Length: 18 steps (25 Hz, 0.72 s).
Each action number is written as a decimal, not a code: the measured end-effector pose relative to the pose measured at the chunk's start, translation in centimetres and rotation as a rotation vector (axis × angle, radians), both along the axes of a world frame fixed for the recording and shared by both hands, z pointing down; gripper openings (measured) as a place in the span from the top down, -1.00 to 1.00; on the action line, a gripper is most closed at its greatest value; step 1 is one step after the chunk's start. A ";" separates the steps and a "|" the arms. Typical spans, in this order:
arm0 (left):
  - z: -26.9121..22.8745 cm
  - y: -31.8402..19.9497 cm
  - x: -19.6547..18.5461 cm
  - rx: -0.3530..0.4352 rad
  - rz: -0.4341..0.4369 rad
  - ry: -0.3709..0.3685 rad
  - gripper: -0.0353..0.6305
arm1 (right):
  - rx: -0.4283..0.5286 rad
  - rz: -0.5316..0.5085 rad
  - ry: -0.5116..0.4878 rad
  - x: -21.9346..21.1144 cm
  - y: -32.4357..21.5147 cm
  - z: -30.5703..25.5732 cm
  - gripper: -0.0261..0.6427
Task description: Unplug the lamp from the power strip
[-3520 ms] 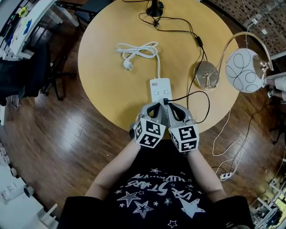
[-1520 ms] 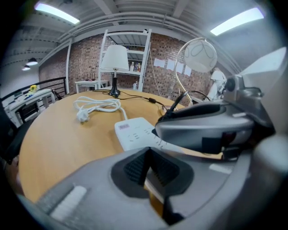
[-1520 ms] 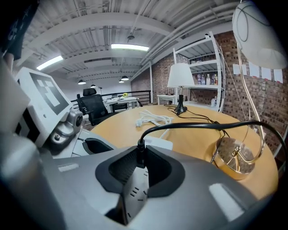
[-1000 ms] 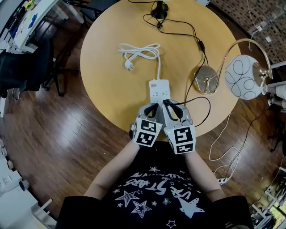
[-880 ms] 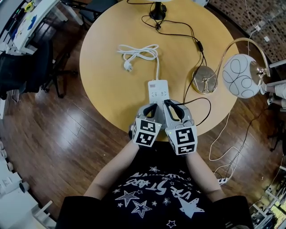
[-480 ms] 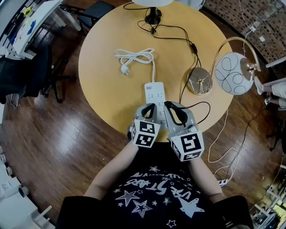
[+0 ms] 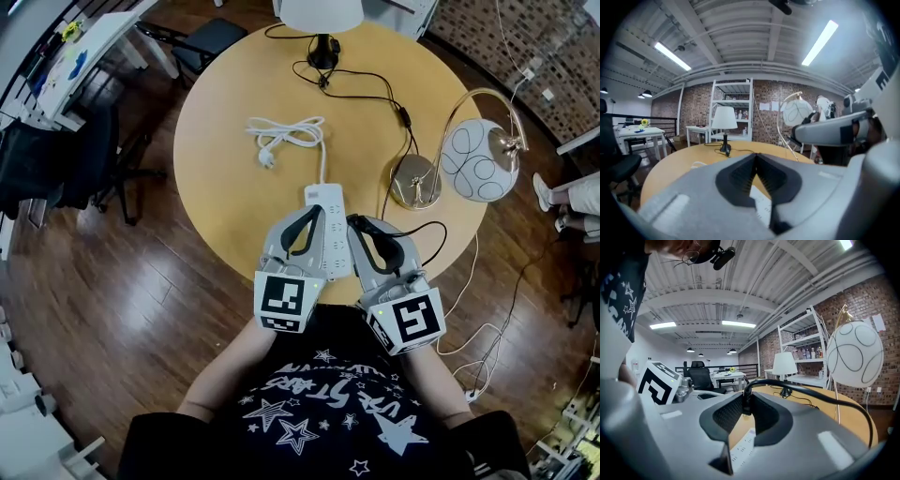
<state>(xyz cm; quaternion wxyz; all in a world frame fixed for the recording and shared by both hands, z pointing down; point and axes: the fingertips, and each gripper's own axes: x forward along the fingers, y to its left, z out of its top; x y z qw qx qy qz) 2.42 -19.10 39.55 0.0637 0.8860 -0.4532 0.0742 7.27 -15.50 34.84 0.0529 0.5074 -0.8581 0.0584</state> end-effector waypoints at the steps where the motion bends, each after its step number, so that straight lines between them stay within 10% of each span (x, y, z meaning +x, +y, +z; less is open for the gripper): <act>1: -1.1 0.1 -0.3 0.026 -0.008 0.020 0.88 | 0.008 0.001 -0.008 0.1 0.0 -0.4 0.74; 6: -6.1 1.5 -1.1 0.099 -0.006 0.127 0.88 | 0.032 0.000 -0.060 0.5 -0.1 -1.4 0.74; 18: -6.2 2.6 -1.2 0.154 0.028 0.059 0.88 | 0.017 -0.001 -0.056 0.3 -0.6 0.0 0.74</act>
